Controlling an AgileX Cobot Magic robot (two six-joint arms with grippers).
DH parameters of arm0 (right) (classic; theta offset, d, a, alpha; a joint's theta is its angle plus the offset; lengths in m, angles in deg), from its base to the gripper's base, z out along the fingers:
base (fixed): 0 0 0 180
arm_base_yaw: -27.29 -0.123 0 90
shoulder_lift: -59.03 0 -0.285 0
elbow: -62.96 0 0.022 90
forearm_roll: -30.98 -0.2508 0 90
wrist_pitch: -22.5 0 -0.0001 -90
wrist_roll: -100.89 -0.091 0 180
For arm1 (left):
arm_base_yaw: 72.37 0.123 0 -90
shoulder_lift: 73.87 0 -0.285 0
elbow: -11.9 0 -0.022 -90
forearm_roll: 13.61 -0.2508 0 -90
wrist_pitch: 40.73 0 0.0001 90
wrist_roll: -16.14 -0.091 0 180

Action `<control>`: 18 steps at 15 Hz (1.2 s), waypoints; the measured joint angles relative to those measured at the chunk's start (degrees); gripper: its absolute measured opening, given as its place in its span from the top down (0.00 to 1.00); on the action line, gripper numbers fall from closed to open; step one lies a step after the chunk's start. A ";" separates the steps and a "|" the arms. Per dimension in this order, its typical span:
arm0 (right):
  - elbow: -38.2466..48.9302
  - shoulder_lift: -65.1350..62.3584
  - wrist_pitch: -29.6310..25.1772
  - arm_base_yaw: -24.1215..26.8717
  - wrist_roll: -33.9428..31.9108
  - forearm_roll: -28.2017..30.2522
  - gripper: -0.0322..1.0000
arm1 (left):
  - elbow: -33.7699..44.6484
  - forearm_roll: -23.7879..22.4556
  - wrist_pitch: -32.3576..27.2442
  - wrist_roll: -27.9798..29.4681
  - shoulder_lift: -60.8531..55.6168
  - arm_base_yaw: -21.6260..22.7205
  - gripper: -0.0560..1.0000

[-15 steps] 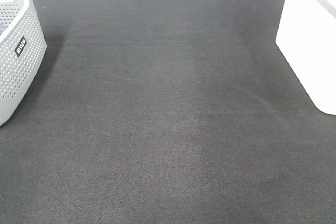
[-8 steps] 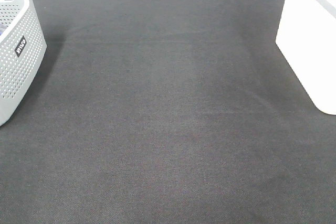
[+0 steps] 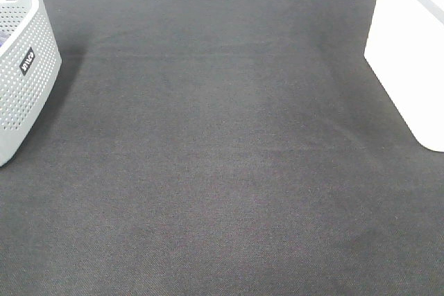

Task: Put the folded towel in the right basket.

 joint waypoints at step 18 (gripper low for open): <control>1.72 -7.51 2.86 -4.64 -0.92 0.00 0.23 | 0.00 0.00 0.00 0.00 0.00 0.00 0.12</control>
